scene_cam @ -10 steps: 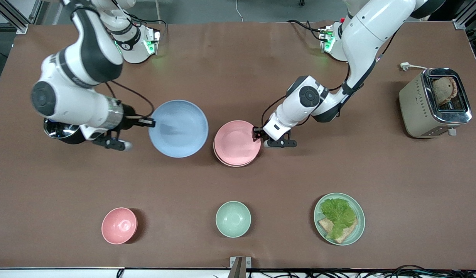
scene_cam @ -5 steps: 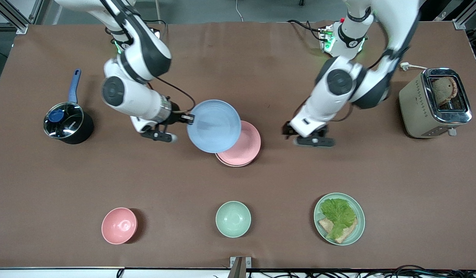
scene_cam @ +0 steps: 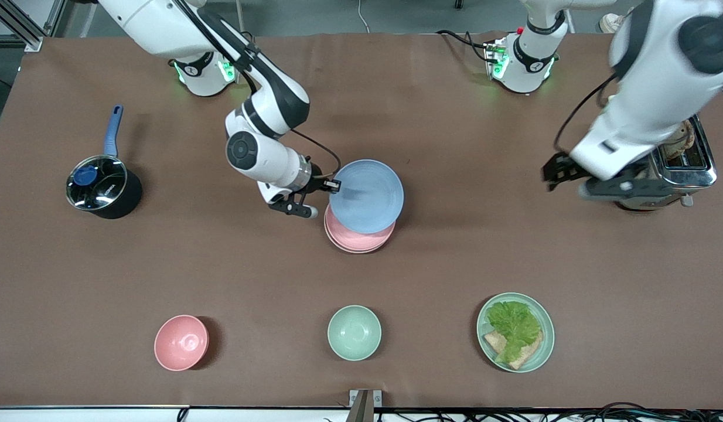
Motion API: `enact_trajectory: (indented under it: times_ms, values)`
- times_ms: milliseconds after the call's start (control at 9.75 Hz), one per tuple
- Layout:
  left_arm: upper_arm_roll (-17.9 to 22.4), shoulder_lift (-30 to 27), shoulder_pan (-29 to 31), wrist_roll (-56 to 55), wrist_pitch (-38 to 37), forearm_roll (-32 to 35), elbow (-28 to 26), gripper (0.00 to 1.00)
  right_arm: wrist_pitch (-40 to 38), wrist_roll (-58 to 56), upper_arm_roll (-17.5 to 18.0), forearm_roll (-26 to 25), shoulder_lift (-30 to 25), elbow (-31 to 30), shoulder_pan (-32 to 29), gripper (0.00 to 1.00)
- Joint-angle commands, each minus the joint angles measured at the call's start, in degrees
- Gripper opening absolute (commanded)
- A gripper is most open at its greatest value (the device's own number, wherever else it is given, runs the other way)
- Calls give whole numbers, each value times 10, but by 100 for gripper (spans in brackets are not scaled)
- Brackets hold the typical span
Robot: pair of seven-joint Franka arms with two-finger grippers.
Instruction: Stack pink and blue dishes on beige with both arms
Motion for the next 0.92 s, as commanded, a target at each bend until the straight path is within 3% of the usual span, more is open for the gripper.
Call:
enact_trajectory:
  times_ms: [0,205,513,615,718,821]
  values:
    - [40,-25,-1,45,-32,-30,15,100,9,18,3,-26,12,-1,-3,7]
    - [90,-36,-7,59,-92,-78,70,100,8,17,3,-27,26,1,-9,12]
    - [98,-35,-7,62,-127,-71,105,100,7,16,1,-44,26,7,-32,13]
    - [98,-35,-6,62,-130,-71,104,100,-2,14,1,-45,22,19,-45,45]
    - [100,-35,-7,62,-131,-71,104,100,-19,14,1,-55,1,25,-47,99]
    - [101,-37,-6,62,-133,-71,103,100,-53,14,-1,-82,-42,33,-57,100]
